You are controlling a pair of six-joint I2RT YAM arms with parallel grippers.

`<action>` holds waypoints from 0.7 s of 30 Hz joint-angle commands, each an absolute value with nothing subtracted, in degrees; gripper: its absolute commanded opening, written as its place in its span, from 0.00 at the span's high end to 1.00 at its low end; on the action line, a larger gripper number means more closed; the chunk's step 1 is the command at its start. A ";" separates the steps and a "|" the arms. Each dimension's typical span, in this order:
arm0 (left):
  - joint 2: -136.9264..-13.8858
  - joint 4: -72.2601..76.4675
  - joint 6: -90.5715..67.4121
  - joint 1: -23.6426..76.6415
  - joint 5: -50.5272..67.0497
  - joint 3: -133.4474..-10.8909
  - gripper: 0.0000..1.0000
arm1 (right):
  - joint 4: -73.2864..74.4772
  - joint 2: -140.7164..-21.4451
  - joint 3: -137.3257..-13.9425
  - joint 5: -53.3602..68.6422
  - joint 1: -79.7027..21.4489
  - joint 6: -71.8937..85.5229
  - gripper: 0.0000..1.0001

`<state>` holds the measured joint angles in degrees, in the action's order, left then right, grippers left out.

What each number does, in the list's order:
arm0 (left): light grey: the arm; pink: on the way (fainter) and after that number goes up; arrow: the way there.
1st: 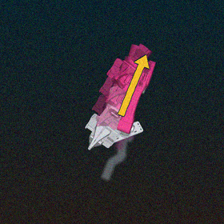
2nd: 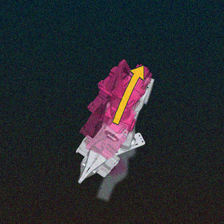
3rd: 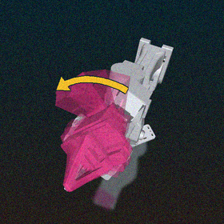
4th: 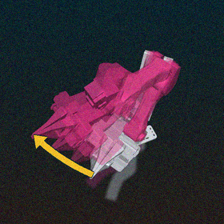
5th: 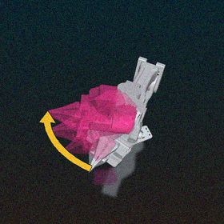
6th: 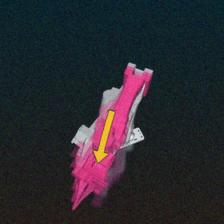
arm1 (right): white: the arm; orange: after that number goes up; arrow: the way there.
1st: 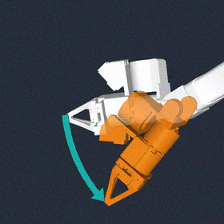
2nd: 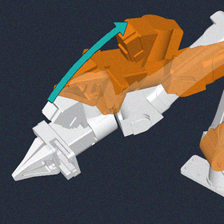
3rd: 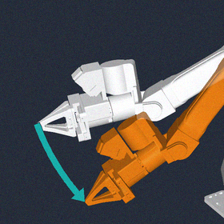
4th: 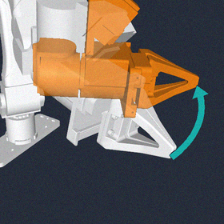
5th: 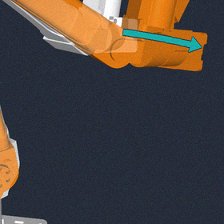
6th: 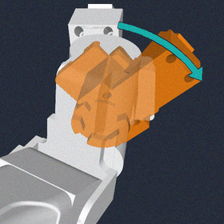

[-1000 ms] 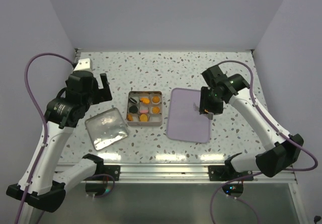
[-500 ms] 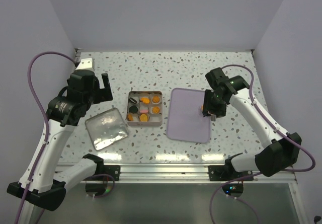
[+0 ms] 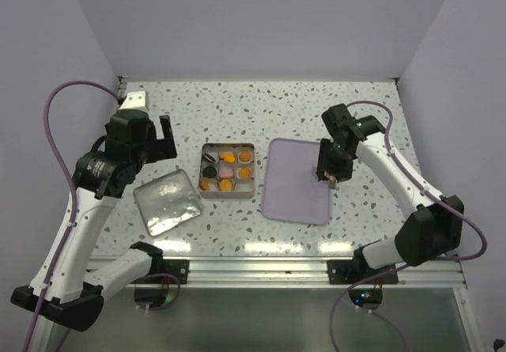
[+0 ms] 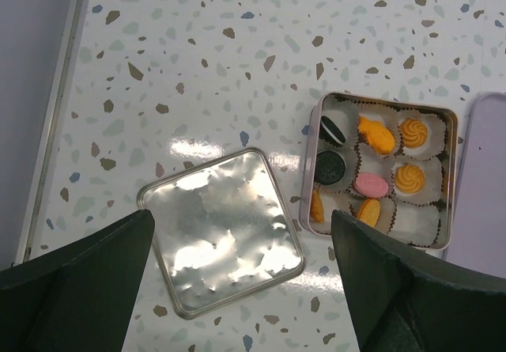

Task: Pack the cookies

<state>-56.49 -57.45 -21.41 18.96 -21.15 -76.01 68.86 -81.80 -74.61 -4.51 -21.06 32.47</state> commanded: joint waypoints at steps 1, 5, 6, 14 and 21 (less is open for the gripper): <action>-56.25 -54.84 -19.95 19.42 -22.15 -75.67 0.00 | 66.71 -82.88 -74.97 -3.16 -20.74 31.55 0.51; -56.42 -54.76 -19.69 19.69 -22.67 -75.76 0.00 | 66.44 -83.85 -75.32 -3.08 -20.39 31.46 0.52; -56.43 -54.76 -19.51 19.77 -22.94 -75.85 0.00 | 66.53 -83.93 -75.67 -2.90 -20.48 31.46 0.52; -56.87 -54.67 -18.63 21.71 -25.05 -76.38 0.00 | 67.15 -82.97 -74.62 -1.23 -20.39 31.55 0.57; -56.95 -54.58 -18.37 22.85 -25.75 -76.38 0.00 | 66.88 -79.90 -69.53 -0.18 -20.30 32.25 0.60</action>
<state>-56.99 -56.99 -19.86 22.20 -24.32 -76.01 67.24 -82.83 -70.89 -1.43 -20.56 32.29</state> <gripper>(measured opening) 0.997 0.414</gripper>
